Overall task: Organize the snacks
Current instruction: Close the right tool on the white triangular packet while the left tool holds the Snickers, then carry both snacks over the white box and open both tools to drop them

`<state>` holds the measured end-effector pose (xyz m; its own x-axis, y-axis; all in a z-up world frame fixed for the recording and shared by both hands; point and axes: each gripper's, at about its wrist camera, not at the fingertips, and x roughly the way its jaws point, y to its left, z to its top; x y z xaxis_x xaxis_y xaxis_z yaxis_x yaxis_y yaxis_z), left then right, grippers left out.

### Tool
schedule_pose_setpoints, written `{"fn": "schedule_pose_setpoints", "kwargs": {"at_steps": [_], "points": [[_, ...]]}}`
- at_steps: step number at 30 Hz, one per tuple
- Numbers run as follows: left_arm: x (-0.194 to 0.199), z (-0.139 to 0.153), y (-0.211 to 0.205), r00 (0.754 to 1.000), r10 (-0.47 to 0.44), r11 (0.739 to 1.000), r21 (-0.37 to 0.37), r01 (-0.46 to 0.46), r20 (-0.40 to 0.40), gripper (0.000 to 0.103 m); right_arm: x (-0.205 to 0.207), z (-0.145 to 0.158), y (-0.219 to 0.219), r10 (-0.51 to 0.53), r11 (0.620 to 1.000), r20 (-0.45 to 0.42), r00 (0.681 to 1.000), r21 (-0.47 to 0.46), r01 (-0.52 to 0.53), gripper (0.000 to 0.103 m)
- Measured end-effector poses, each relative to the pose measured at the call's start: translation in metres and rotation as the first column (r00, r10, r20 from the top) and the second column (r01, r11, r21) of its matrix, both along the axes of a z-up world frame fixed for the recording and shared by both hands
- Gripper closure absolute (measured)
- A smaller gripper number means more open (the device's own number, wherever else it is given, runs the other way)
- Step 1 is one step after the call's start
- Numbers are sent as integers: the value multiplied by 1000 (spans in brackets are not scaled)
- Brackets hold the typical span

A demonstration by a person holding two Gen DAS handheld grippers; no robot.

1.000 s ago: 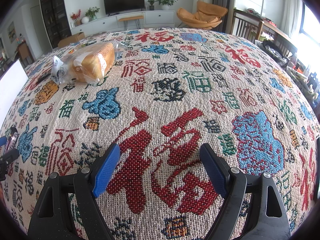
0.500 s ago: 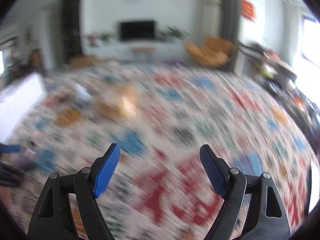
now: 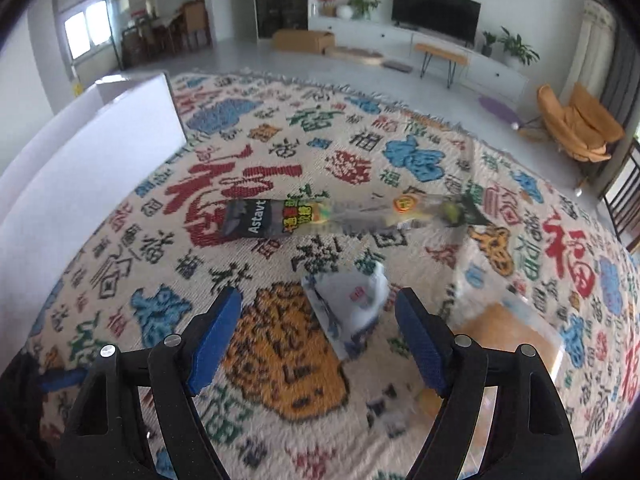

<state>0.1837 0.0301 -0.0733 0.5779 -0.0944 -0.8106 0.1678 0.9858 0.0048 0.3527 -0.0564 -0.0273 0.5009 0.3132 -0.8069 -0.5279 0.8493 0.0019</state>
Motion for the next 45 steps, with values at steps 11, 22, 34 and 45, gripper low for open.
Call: {"fn": "schedule_pose_setpoints", "kwargs": {"at_steps": [11, 22, 34, 45], "points": [[0, 0, 0, 1000, 0, 1000, 0, 0, 0, 0, 14, -5, -15, -106, 992, -118, 987, 52, 113, 53], [9, 11, 19, 992, -43, 989, -145, 26, -116, 0, -144, 14, -117, -70, 976, -159, 985, 194, 101, 53], [-47, 45, 20, 998, -54, 976, -211, 45, -33, 86, -210, 8, -186, -233, 888, -198, 952, 355, 291, 53], [-168, 197, 180, 937, 279, 875, -457, -159, 208, 86, -194, 117, -20, 96, 844, -65, 993, 534, -46, 53]]}}
